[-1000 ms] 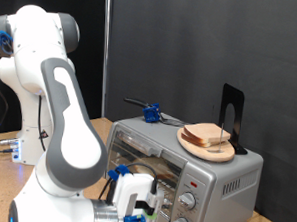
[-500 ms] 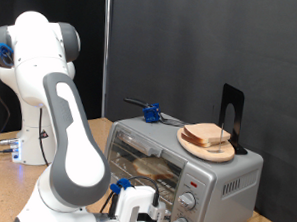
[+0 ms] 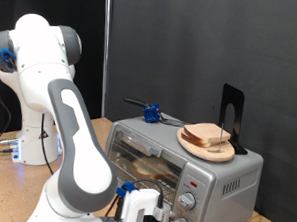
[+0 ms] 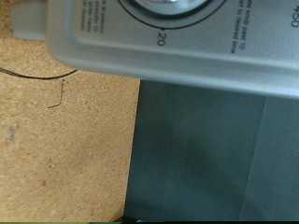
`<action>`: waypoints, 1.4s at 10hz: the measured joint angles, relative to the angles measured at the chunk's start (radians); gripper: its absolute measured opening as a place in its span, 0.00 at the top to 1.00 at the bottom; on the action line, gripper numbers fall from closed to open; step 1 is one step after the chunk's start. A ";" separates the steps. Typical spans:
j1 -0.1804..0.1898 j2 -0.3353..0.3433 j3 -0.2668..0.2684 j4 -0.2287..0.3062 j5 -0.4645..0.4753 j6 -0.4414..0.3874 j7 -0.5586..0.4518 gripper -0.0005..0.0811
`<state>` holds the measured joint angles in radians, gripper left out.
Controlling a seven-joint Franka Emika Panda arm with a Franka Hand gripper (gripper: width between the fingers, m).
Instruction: Make a piece of toast with the oven
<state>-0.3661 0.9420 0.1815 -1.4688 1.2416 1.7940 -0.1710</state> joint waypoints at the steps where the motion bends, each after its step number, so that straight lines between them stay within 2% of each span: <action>1: 0.006 0.001 0.007 0.002 0.001 0.001 -0.001 0.00; 4: 0.030 0.004 0.019 0.002 0.002 0.014 -0.001 0.00; 12: 0.036 0.006 0.020 -0.024 0.016 0.042 -0.004 0.00; 14: 0.037 0.006 0.023 -0.023 0.026 0.042 -0.006 0.04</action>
<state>-0.3296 0.9476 0.2046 -1.4914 1.2676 1.8361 -0.1775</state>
